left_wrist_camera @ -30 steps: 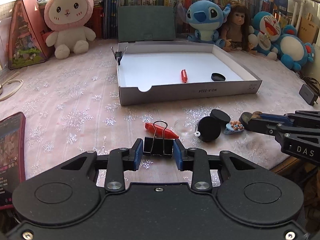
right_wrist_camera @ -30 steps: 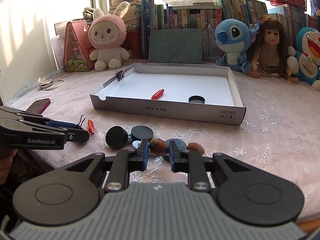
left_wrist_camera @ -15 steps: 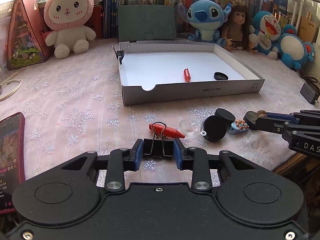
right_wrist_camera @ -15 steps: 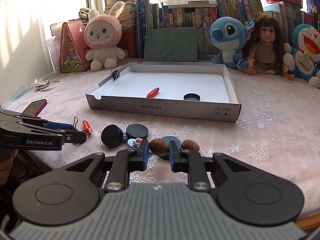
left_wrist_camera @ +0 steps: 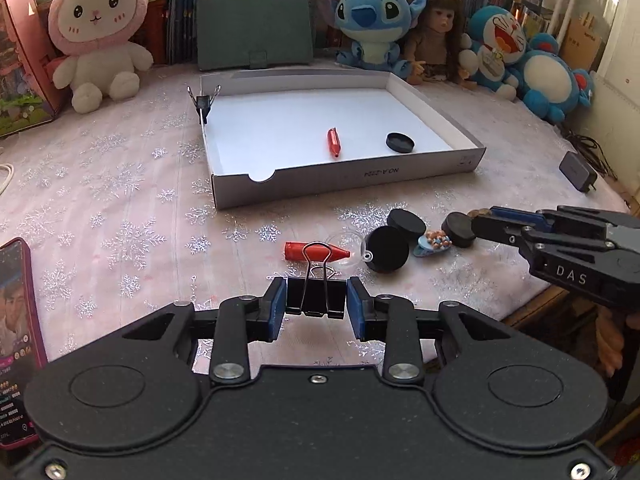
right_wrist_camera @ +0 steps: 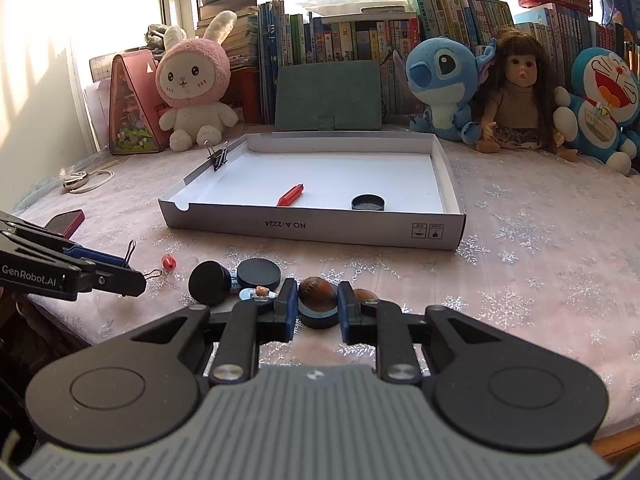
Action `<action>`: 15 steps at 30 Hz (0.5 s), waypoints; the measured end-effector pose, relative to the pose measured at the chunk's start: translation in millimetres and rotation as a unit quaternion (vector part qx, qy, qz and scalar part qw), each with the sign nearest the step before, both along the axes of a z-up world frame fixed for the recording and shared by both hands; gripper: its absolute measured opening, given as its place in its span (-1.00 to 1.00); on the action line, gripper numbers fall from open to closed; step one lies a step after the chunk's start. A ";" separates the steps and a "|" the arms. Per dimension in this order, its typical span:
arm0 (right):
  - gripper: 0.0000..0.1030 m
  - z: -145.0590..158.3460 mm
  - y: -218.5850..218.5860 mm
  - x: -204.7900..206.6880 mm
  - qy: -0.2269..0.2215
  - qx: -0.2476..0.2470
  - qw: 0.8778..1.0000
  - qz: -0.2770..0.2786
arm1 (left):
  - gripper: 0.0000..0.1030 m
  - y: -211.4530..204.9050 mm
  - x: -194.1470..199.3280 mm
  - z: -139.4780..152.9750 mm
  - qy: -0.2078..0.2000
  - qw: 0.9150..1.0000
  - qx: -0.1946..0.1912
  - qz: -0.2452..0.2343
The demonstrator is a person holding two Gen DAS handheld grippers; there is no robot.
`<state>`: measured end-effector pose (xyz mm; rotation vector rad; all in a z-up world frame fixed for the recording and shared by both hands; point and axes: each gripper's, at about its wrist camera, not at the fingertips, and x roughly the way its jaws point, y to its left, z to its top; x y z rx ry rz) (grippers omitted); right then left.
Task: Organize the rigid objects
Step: 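Carry the clip and nut into the tray and open both tools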
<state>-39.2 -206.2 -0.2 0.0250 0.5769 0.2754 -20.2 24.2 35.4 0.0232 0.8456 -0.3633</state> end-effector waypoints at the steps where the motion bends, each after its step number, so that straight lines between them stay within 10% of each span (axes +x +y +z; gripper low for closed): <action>1: -0.51 0.1 -0.5 0.1 0.000 0.000 1.000 -0.001 | -0.40 -0.1 -0.7 -0.5 0.004 1.000 -0.006 -0.004; 15: -0.51 19.3 -20.6 30.2 0.000 0.009 1.000 -0.029 | -0.41 -8.1 33.8 39.8 -0.059 0.997 -0.038 0.032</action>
